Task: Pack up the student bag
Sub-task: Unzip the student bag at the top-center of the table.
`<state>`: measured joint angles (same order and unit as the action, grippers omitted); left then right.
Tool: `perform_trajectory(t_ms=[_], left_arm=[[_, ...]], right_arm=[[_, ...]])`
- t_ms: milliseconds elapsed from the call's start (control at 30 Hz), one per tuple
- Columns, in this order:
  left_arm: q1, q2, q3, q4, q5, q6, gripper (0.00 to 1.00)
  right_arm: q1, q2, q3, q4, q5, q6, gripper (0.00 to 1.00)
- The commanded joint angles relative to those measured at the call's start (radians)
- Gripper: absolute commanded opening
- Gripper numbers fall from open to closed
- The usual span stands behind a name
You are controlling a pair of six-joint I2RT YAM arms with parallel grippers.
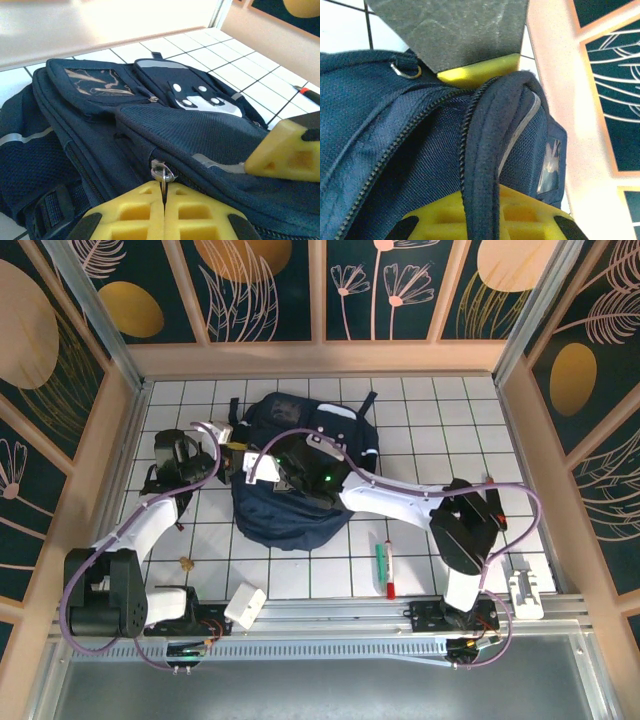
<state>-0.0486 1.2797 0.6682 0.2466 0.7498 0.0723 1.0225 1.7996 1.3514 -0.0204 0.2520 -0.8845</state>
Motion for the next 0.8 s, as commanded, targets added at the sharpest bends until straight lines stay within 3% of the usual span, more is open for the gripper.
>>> perform_trajectory(t_ms=[0,167,333,500,700,767], left_arm=[[-0.004,-0.013,0.049,-0.037,0.035,0.068,0.00],[0.000,0.132,0.228,-0.231,0.032,0.273,0.00],[0.022,0.262,0.356,-0.334,0.066,0.445,0.00],[0.023,0.409,0.430,-0.431,0.043,0.657,0.00],[0.023,0.540,0.476,-0.408,0.042,0.632,0.00],[0.023,0.545,0.469,-0.376,0.049,0.598,0.18]], right_arm=[[-0.021,-0.047,0.028,0.012,-0.099,-0.021,0.00],[-0.079,-0.101,0.026,-0.139,-0.264,-0.203,0.00],[-0.117,-0.171,-0.020,-0.167,-0.300,-0.368,0.00],[-0.130,-0.247,-0.083,-0.171,-0.456,-0.467,0.00],[-0.121,-0.250,-0.085,-0.142,-0.509,-0.476,0.00],[-0.122,-0.238,-0.080,-0.110,-0.494,-0.453,0.00]])
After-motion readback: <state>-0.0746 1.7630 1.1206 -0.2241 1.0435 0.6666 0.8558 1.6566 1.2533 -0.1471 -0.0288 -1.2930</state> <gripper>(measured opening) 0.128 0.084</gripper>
